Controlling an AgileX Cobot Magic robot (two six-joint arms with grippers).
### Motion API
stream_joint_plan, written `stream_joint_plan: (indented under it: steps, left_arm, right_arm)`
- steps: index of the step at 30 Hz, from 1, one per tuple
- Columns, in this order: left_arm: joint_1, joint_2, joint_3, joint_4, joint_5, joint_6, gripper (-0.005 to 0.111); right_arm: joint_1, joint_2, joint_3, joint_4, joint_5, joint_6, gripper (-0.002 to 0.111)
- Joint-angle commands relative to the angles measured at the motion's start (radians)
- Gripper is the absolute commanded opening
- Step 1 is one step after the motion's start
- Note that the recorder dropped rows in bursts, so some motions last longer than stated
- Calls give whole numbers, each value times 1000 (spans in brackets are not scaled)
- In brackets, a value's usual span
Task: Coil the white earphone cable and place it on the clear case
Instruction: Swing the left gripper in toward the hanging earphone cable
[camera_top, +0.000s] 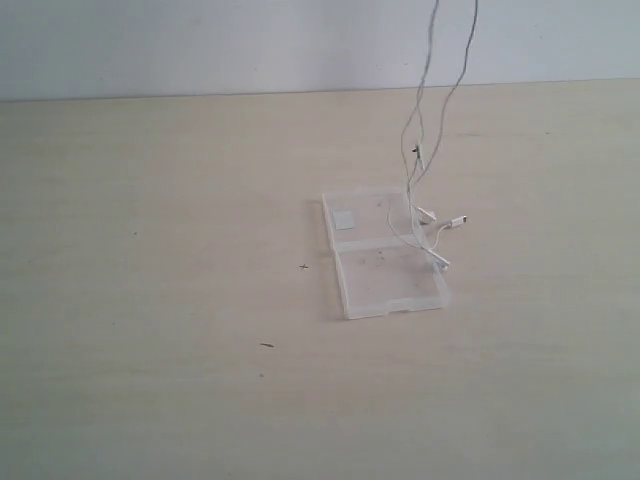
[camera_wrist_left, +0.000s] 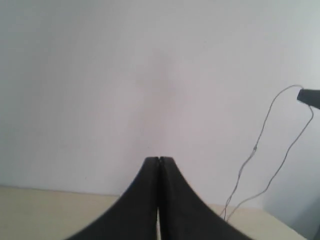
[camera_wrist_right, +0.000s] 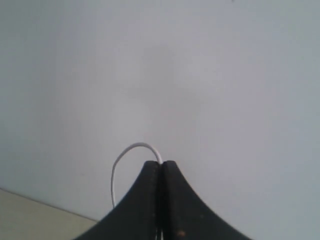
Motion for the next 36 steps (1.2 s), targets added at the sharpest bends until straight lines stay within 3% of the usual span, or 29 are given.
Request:
stream_joint_plan:
  steps: [1,4,11,17,26,33,36]
  left_arm:
    - [-6,154,-16,23,-100,37,1]
    - [-6,290,-66,94,-174,33,10]
    - [-6,661,-247,394,-396,41,52]
    - [-42,963,-439,492,-480,135,61]
    - [-266,1287,-785,479,-461,325,61]
    - [-457,1536,-1035,250,-395,328,62]
    - [-509,1598,-1127,158,-315,328,80]
  right_arm:
    - [33,-18,3,-9,-88,1,0]
    - [33,-20,1,-9,-90,13,0]
    - [33,-20,1,-9,-84,13,0]
    - [33,-20,1,-27,-84,13,0]
    - [33,-20,1,-27,-68,11,0]
    - [33,-18,1,-27,-62,11,0]
    - [33,-18,1,-27,-60,11,0]
